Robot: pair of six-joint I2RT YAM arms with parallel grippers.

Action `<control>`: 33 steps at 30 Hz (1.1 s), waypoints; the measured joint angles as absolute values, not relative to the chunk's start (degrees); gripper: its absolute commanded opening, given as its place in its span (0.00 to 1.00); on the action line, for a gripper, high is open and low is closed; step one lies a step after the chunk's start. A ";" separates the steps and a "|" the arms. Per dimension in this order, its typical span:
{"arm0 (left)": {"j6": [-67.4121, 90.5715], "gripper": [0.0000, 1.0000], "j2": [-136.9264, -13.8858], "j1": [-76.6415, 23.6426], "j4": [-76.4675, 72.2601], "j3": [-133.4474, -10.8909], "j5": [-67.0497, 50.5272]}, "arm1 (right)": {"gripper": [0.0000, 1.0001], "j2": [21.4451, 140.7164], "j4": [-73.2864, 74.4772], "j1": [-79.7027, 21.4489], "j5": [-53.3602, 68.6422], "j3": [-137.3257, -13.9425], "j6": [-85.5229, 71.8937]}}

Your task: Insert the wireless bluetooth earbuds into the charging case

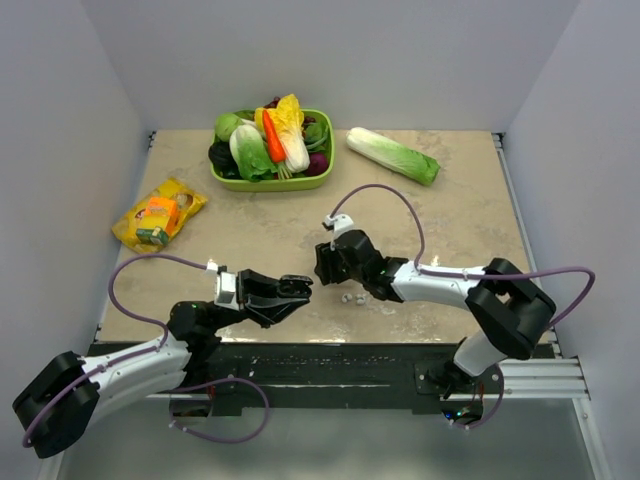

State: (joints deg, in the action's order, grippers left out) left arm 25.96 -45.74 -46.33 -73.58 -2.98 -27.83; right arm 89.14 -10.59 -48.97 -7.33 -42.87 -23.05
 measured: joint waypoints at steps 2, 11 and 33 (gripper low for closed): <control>25.96 0.00 -45.63 -46.39 -73.58 -2.98 -27.83 | 0.54 89.56 -10.79 -50.41 -6.22 -44.18 -22.26; 25.96 0.00 -45.08 -47.03 -73.60 -2.98 -27.62 | 0.53 95.74 -10.17 -51.20 -4.69 -47.29 -20.80; 25.96 0.00 -44.34 -47.07 -73.60 -2.98 -27.14 | 0.52 98.52 -11.64 -50.39 -5.30 -48.01 -20.93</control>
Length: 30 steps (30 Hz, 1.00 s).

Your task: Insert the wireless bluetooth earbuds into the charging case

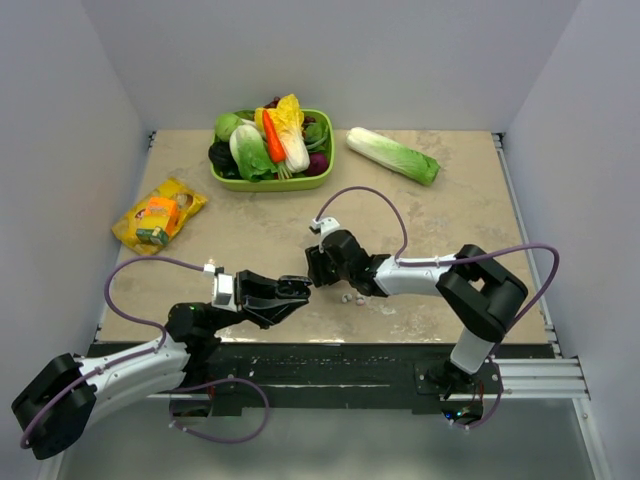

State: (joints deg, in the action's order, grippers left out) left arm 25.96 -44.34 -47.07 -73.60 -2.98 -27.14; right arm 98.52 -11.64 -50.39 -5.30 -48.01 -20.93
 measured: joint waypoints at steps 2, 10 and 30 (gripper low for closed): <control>25.96 0.00 -44.34 -47.07 -73.60 -2.98 -27.03 | 0.52 98.52 -11.64 -50.28 -5.69 -48.01 -20.95; 25.96 0.00 -44.34 -47.07 -73.60 -2.98 -26.81 | 0.50 98.52 -11.64 -50.17 -8.69 -48.01 -20.99; 26.02 0.00 -45.41 -47.40 -73.60 -2.98 -26.74 | 0.34 101.01 -8.36 -49.39 -18.70 -49.91 -20.18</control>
